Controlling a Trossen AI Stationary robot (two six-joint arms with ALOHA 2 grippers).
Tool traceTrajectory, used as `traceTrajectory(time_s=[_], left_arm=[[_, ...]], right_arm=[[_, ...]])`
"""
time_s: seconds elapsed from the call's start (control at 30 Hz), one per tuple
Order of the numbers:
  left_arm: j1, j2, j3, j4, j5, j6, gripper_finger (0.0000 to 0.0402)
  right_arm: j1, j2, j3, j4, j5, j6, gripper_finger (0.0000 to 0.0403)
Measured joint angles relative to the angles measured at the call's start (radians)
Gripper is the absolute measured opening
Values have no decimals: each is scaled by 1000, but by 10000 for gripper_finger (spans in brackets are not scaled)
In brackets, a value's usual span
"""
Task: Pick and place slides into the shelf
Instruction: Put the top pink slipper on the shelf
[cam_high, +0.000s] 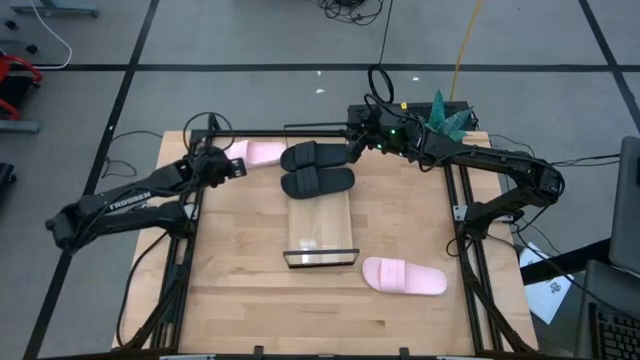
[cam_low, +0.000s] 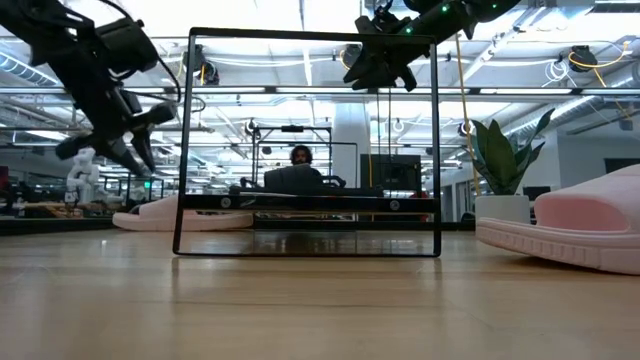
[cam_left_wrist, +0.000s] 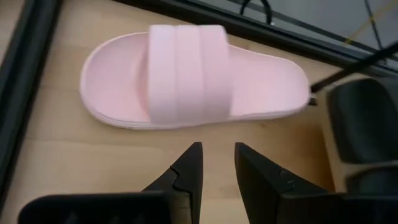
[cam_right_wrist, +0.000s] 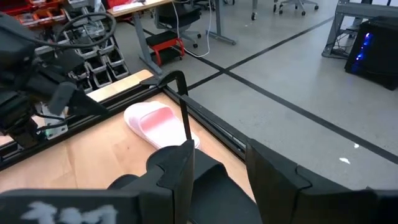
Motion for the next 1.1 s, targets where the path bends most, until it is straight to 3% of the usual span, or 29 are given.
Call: traceTrajectory(time_s=[0.27,0.47,0.73,0.93,1.1], left_arm=[[132,30,0,5,39,11,88],[228,31,0,12,151,68,88],[303,45,0,82,255,119,88],[345,129,0,130,337,151,88],[357,181,-1,182,340,162,88]], right_arm=[[0,0,0,-2,-55,2,134],[0,0,0,-3,-53,2,134],[0,0,0,-1,-53,2,134],[0,0,0,0,-53,1,134],[0,0,0,0,-53,0,134]])
